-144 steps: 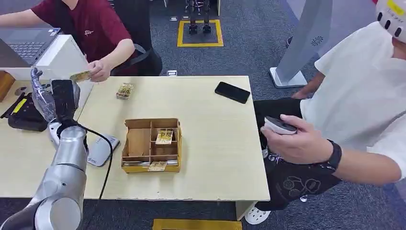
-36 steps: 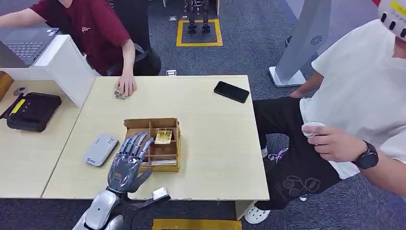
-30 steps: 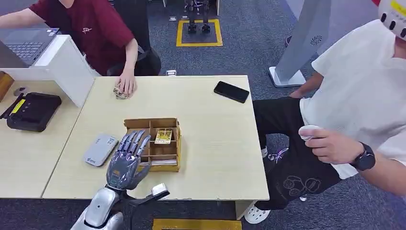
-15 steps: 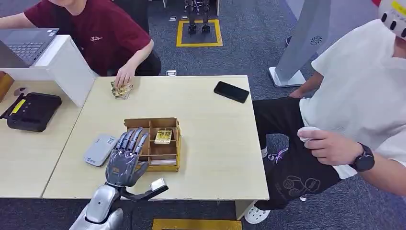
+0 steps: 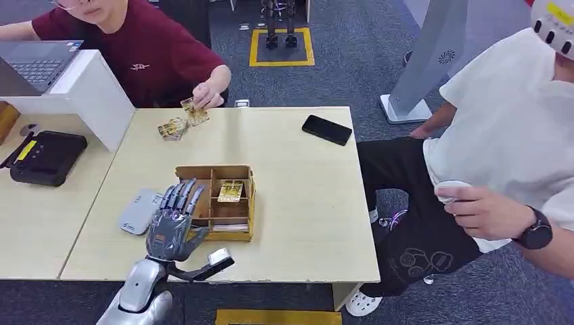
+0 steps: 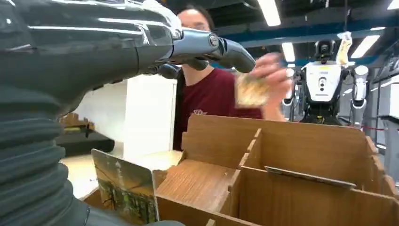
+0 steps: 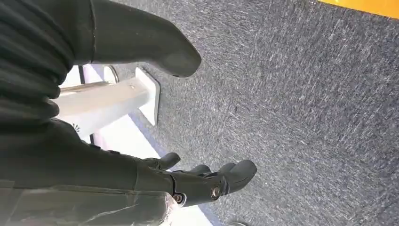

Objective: Pass the card to the sensor for recognition and then transmit it.

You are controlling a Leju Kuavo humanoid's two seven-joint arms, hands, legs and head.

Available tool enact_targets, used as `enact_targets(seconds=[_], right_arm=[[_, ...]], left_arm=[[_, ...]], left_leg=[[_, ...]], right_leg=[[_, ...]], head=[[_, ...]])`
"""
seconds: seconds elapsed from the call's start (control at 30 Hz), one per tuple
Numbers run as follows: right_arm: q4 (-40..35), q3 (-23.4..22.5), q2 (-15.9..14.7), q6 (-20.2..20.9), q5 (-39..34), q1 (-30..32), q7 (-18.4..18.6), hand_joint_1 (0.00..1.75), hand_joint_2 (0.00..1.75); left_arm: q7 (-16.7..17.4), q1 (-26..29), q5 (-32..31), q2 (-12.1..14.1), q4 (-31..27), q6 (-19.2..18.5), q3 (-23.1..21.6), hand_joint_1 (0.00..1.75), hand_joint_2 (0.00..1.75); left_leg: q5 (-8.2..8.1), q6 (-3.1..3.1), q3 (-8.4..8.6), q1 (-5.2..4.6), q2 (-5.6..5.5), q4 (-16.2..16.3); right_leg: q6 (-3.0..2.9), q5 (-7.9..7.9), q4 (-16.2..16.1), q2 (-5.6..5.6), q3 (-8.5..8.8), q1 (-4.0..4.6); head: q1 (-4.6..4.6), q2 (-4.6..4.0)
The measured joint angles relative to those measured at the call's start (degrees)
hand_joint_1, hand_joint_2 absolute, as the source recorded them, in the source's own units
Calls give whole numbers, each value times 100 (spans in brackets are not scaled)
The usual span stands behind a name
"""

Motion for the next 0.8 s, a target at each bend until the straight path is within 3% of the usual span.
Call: enact_targets(seconds=[0.1,0.8], right_arm=[[0,-33,0,0,2,2,26,0,175],[0,-149,0,0,2,6,15,0,175]], left_arm=[[-310,82,507,142,-138,-129,138,0,175],[-500,481,688,476,-778,-584,271,0,175]], left_leg=[[0,-1,-1,1,0,0],[0,-1,-5,1,-2,0]], right_leg=[[-2,1,3,0,-2,1],[-2,0,3,-2,-5,1]], head=[[0,0],[0,-2]])
